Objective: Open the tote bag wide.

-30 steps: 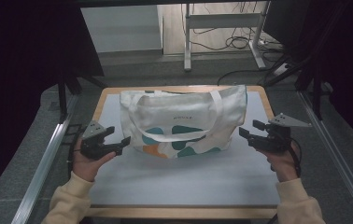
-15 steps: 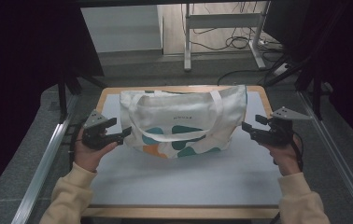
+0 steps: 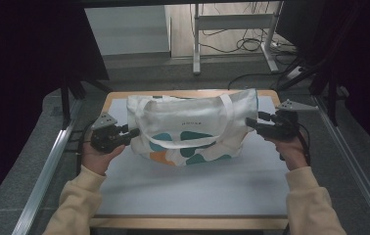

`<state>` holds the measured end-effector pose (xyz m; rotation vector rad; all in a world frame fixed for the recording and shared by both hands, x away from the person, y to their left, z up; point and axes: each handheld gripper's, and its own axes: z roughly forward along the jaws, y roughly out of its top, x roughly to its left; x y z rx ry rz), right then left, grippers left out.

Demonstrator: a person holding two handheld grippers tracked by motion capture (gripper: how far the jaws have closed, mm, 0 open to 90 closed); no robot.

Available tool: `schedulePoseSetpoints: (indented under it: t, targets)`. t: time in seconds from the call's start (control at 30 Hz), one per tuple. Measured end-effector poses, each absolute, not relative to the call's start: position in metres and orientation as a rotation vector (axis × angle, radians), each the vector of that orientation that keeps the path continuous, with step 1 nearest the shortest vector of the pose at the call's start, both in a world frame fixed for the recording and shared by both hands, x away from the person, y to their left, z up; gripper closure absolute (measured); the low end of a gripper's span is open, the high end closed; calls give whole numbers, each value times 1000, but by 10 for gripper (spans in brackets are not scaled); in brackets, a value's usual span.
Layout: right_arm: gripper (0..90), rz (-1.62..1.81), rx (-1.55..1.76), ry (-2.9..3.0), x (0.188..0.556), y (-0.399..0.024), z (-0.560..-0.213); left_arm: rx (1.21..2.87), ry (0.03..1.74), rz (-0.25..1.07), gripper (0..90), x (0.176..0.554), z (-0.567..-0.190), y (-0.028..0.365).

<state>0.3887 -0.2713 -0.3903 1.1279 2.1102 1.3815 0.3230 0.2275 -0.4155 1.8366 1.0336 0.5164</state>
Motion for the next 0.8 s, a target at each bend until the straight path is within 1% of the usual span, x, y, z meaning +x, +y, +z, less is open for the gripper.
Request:
schedulePoseSetpoints:
  t: [0.03,0.07,0.13,0.17,0.2,0.27,0.37,0.43,0.53,0.8]
  targets:
    - [428,1381,1128,2110,389,-271,-390,1838,1030,516,680,323,-415,228]
    - [494,1392,1125,2124,389,-270,-390,1838,1028,515,702,323,-415,228]
    - [546,1376,1120,2128,388,-268,-390,1831,1023,511,736,322,-415,227]
    - [546,1376,1120,2128,388,-268,-390,1831,1023,511,751,322,-415,227]
    - [622,1338,1128,2122,387,-267,-389,1825,1020,510,770,321,-415,228]
    - [703,1313,1133,2103,386,-267,-389,1827,1015,509,789,320,-415,229]
    - [801,1307,1133,2075,383,-266,-389,1819,1016,515,794,319,-416,229]
    - [835,1312,1123,2065,381,-267,-389,1813,1009,518,806,317,-416,229]
    - [852,1323,1109,2064,379,-267,-389,1815,1004,523,818,315,-417,229]
    - [860,1333,1038,2050,366,-271,-392,1809,991,526,835,306,-418,229]
